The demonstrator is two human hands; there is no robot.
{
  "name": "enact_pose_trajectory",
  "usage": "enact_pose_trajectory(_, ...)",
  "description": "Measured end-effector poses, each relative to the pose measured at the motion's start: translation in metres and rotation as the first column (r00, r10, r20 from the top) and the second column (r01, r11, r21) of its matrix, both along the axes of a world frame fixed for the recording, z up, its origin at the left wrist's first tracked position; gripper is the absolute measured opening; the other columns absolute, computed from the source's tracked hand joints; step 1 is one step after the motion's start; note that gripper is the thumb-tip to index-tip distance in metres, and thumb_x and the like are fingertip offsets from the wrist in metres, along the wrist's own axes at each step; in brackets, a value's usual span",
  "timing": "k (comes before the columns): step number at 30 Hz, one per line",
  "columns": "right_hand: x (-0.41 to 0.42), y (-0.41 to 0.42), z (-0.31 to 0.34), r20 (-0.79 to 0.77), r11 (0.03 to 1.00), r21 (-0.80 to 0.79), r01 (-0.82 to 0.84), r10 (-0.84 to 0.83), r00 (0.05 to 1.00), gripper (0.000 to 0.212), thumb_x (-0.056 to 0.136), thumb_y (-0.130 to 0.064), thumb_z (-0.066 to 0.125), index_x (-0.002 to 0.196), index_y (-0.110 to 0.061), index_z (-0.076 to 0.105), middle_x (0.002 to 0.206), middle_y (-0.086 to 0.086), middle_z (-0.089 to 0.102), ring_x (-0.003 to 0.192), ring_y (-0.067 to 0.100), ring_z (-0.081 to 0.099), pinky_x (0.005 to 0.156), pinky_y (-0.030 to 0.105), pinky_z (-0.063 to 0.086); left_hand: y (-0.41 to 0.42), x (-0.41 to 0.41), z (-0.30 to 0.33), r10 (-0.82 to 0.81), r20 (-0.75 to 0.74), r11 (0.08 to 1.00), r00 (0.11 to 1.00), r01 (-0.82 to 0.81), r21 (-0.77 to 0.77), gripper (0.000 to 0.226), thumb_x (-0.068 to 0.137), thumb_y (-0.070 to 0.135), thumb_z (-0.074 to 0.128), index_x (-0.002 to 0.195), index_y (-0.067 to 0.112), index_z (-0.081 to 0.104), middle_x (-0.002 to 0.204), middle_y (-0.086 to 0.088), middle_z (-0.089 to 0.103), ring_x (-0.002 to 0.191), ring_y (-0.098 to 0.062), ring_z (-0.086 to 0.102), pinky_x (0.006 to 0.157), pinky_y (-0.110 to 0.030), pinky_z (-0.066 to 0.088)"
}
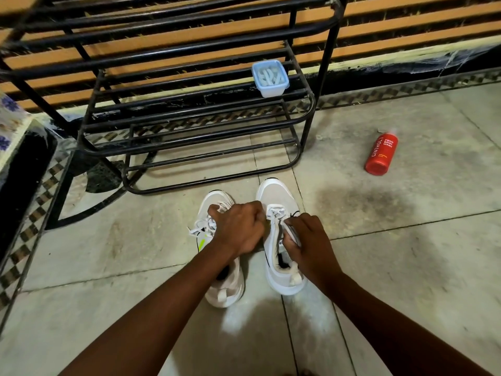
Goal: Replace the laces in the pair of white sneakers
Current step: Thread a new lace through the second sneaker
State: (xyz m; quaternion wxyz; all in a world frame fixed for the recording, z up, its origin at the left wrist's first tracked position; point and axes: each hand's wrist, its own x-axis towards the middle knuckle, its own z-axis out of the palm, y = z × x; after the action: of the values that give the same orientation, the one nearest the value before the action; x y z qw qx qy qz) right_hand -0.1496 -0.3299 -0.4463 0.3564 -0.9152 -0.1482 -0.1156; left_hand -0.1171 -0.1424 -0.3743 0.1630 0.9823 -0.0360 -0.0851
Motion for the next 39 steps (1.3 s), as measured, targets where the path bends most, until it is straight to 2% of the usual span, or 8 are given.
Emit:
enact_pose_trajectory(12, -0.003, 0.002, 0.0, -0.062, 0.999, 0.014, 0.038, -0.037, 0.997, 0.033, 0.087, -0.033, 0.051, 0.107, -0.01, 0.064, 0.102, 0.004, 0.056, 0.093, 0.024, 0.05, 0.081, 0.033, 0.044, 0.001, 0.014, -0.009, 0.024, -0.049, 1.0, 0.999, -0.025, -0.014, 0.019, 0.085, 0.028, 0.064, 0.102, 0.032, 0.056, 0.088, 0.015, 0.072, 0.104, -0.017, 0.063, 0.087, -0.045, 0.018)
enact_pose_trajectory(15, -0.001, 0.002, 0.004, -0.049, 1.0, 0.016, 0.0, 0.001, 0.999, 0.032, 0.089, -0.034, 0.052, 0.105, -0.01, 0.064, 0.102, 0.004, 0.055, 0.093, 0.026, 0.052, 0.081, 0.039, 0.047, 0.007, 0.017, -0.006, 0.148, -0.018, 0.966, 0.989, -0.149, -0.211, 0.022, 0.074, 0.03, 0.072, 0.092, 0.035, 0.059, 0.077, 0.02, 0.07, 0.091, -0.009, 0.066, 0.099, -0.047, 0.035)
enact_pose_trajectory(19, 0.002, -0.003, 0.011, -0.012, 0.984, 0.178, -0.021, 0.024, 1.0, 0.027, 0.094, -0.027, 0.064, 0.117, -0.012, 0.06, 0.112, 0.004, 0.06, 0.104, 0.023, 0.059, 0.088, 0.043, 0.05, 0.014, 0.021, 0.021, 0.19, -0.003, 0.826, 0.982, -0.161, -0.539, 0.025, 0.071, 0.033, 0.082, 0.09, 0.037, 0.067, 0.079, 0.022, 0.073, 0.084, 0.0, 0.071, 0.092, -0.054, 0.052)
enact_pose_trajectory(23, 0.013, 0.016, 0.054, -0.123, 0.865, 0.491, 0.101, -0.046, 0.991, 0.071, 0.081, 0.004, 0.069, 0.134, -0.029, 0.037, 0.128, 0.001, 0.061, 0.119, 0.014, 0.06, 0.089, 0.032, 0.053, 0.017, 0.017, 0.057, 0.207, 0.076, 0.698, 0.975, -0.093, -0.71, 0.019, 0.08, 0.024, 0.085, 0.094, 0.03, 0.072, 0.084, 0.011, 0.076, 0.088, -0.006, 0.074, 0.092, -0.056, 0.056)
enact_pose_trajectory(26, 0.039, 0.04, 0.094, -0.202, 0.79, 0.613, 0.023, 0.129, 0.971, 0.071, 0.081, 0.003, 0.07, 0.134, -0.023, 0.031, 0.109, -0.001, 0.071, 0.097, 0.015, 0.068, 0.077, 0.028, 0.055, 0.018, 0.011, 0.079, 0.22, 0.138, 0.615, 0.966, -0.028, -0.788, 0.017, 0.084, 0.008, 0.084, 0.097, 0.014, 0.074, 0.091, 0.002, 0.077, 0.088, -0.012, 0.074, 0.084, -0.034, 0.061)
enact_pose_trajectory(29, 0.064, 0.051, 0.117, -0.205, 0.813, 0.581, -0.025, 0.177, 0.963, 0.04, 0.085, -0.008, 0.074, 0.115, -0.019, 0.052, 0.077, 0.003, 0.065, 0.074, 0.017, 0.065, 0.067, 0.036, 0.052, 0.025, 0.012, 0.087, 0.215, 0.19, 0.556, 0.958, 0.04, -0.831, 0.014, 0.087, 0.002, 0.079, 0.098, 0.002, 0.072, 0.083, -0.009, 0.076, 0.076, -0.022, 0.073, 0.075, -0.03, 0.06)
enact_pose_trajectory(32, 0.079, 0.046, 0.121, -0.175, 0.834, 0.552, -0.001, 0.117, 0.978, 0.009, 0.087, -0.006, 0.071, 0.087, -0.012, 0.064, 0.066, -0.004, 0.053, 0.062, 0.01, 0.051, 0.06, 0.029, 0.042, 0.04, 0.014, 0.085, 0.212, 0.218, 0.573, 0.953, 0.059, -0.817, 0.006, 0.092, 0.002, 0.074, 0.098, 0.002, 0.074, 0.081, -0.011, 0.075, 0.069, -0.018, 0.07, 0.065, -0.03, 0.055)
enact_pose_trajectory(39, 0.078, 0.016, 0.101, -0.169, 0.863, 0.484, 0.143, -0.068, 0.983, 0.02, 0.089, -0.018, 0.071, 0.072, -0.009, 0.065, 0.069, 0.007, 0.058, 0.067, 0.016, 0.054, 0.066, 0.028, 0.043, 0.089, 0.003, 0.047, 0.332, 0.178, 0.756, 0.927, -0.148, -0.637, 0.014, 0.096, 0.014, 0.071, 0.091, 0.023, 0.08, 0.085, 0.01, 0.077, 0.077, -0.002, 0.069, 0.074, -0.031, 0.053)
